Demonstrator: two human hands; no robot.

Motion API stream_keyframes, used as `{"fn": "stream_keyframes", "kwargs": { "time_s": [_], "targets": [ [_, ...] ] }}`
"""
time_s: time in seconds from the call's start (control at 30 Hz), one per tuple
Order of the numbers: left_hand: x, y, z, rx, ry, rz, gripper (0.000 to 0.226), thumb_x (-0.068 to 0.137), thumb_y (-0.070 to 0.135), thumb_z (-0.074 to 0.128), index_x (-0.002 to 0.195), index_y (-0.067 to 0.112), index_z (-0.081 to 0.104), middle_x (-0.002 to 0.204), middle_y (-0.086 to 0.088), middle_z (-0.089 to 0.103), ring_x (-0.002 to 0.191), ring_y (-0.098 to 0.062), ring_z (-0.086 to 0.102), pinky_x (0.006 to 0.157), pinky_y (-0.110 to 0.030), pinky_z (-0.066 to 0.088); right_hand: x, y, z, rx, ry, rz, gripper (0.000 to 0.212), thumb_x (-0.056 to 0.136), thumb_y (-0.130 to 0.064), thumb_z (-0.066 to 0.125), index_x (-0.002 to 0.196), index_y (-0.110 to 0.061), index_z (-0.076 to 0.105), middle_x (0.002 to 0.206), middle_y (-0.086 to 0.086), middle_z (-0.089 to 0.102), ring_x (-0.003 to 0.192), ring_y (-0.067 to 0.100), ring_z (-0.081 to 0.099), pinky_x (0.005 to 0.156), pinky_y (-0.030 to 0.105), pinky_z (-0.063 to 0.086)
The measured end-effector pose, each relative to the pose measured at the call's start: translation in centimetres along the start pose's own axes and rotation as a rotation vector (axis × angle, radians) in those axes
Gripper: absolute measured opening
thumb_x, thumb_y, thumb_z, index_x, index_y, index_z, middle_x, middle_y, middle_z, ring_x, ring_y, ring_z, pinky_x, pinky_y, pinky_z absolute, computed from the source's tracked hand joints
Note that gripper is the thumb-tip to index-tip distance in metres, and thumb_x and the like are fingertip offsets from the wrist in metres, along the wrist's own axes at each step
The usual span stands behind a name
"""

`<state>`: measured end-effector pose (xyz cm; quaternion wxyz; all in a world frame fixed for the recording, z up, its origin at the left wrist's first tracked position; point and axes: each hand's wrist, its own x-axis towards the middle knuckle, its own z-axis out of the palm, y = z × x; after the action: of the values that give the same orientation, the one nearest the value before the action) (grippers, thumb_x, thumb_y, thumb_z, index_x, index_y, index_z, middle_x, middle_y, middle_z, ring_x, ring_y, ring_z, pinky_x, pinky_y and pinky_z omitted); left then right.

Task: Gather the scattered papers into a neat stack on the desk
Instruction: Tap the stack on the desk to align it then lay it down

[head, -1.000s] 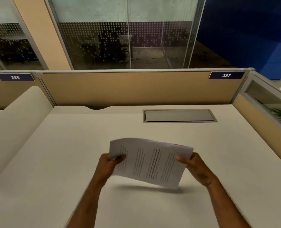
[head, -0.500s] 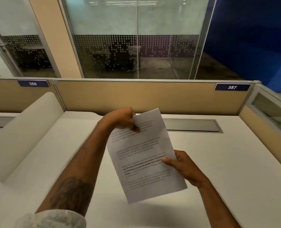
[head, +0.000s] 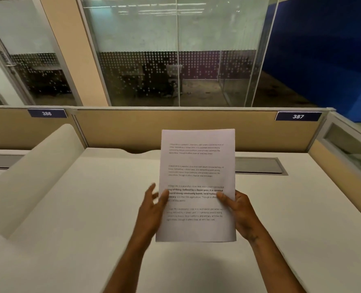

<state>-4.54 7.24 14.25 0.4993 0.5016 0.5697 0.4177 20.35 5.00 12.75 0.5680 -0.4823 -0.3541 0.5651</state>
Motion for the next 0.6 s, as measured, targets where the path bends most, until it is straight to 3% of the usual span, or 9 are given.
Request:
{"fn": "stream_keyframes", "kwargs": {
  "time_s": [0.07,0.17,0.37,0.5,0.6],
  "targets": [
    [-0.6,-1.8,0.6,-0.039,-0.036,-0.017,0.042,0.098,0.048,0.054,0.134,0.027,0.058,0.125,0.001,0.073,0.096,-0.009,0.075,0.078,-0.025,0.061,0.4,0.1,0.0,0.009,0.021,0.009,0.026,0.09,-0.018,0.068,0.115,-0.009,0.068,0.107,0.013,0.078,0.094,0.035,0.076,0.073,0.042,0.064],
    [-1.3,-2.6,1.4,-0.102,-0.051,0.007,0.025,0.103,0.04,0.051,0.12,0.028,0.065,0.116,0.004,0.077,0.096,-0.007,0.076,0.071,-0.022,0.061,1.0,0.1,-0.1,-0.015,0.043,0.024,0.024,0.092,-0.018,0.068,0.114,-0.01,0.067,0.106,0.012,0.078,0.093,0.036,0.076,0.073,0.042,0.064],
    [-1.6,-2.6,1.6,-0.008,-0.08,-0.039,0.025,0.104,0.04,0.049,0.121,0.025,0.059,0.111,0.003,0.075,0.087,-0.016,0.072,0.051,-0.024,0.054,2.1,-0.3,-0.9,-0.056,0.069,0.036,0.019,0.091,-0.016,0.068,0.11,-0.01,0.069,0.104,0.012,0.078,0.093,0.036,0.076,0.079,0.045,0.064],
    [-1.1,-2.8,1.8,-0.044,-0.136,-0.045,0.027,0.105,0.034,0.048,0.126,0.02,0.06,0.115,-0.002,0.074,0.09,-0.02,0.069,0.053,-0.026,0.055,2.8,-0.6,-1.4,-0.075,0.053,0.035,0.018,0.091,-0.016,0.069,0.109,-0.012,0.07,0.103,0.011,0.079,0.086,0.028,0.078,0.075,0.041,0.065],
    [-0.3,-2.7,2.0,-0.042,-0.093,-0.015,0.026,0.106,0.03,0.048,0.126,0.016,0.059,0.115,-0.004,0.073,0.09,-0.021,0.068,0.052,-0.024,0.055,3.1,-0.8,-1.4,-0.092,-0.004,0.038,0.026,0.092,-0.023,0.068,0.116,-0.013,0.068,0.108,0.008,0.078,0.094,0.029,0.077,0.079,0.043,0.063]
  ]
}}
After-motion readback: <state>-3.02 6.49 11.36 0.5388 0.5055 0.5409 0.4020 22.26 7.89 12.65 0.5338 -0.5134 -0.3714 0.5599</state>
